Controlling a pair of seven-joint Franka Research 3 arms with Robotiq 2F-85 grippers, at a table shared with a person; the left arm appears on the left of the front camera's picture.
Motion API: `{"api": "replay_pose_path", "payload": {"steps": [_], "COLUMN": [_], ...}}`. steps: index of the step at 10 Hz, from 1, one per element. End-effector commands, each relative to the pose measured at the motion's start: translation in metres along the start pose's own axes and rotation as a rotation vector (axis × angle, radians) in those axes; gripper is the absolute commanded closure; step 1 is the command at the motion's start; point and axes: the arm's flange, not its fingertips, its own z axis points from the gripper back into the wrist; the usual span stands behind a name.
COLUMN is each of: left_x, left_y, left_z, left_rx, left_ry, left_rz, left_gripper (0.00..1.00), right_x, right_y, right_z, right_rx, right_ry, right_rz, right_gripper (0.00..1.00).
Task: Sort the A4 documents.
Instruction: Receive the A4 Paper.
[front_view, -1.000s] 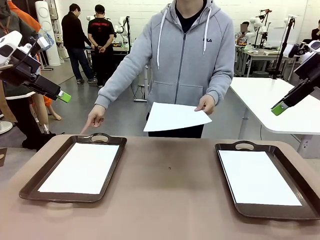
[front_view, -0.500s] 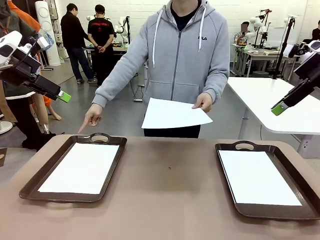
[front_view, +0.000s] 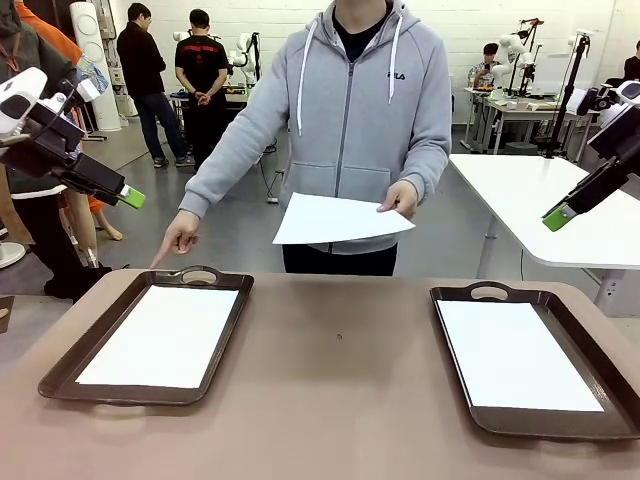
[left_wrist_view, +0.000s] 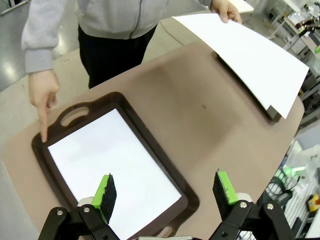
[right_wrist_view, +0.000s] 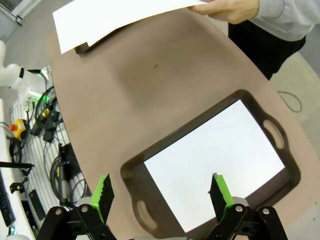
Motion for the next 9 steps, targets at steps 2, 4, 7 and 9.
{"api": "replay_pose_path", "payload": {"steps": [2,4,7,9], "left_x": [0.01,0.013,0.024,0.029], "left_y": [0.001,0.009,0.022,0.019], "left_z": [-0.029,-0.06,-0.122,-0.147], "left_rx": [-0.095,-0.187,-0.397,-0.518], "left_ry": [-0.087,-0.12,-0.07,-0.044], "left_rz": [0.15,0.326,0.588,0.678], "left_gripper": [0.0,0.0,0.0,0.0], "right_x": [0.0,0.0,0.0,0.0], "right_y": [0.0,0.0,0.0,0.0], "right_z": [0.0,0.0,0.0,0.0], "right_rx": [-0.004,-0.004,-0.004,-0.004], "right_ry": [0.001,0.001,0.001,0.001], "right_rz": [0.007,0.007,0.007,0.007], "right_gripper": [0.0,0.0,0.0,0.0]}}
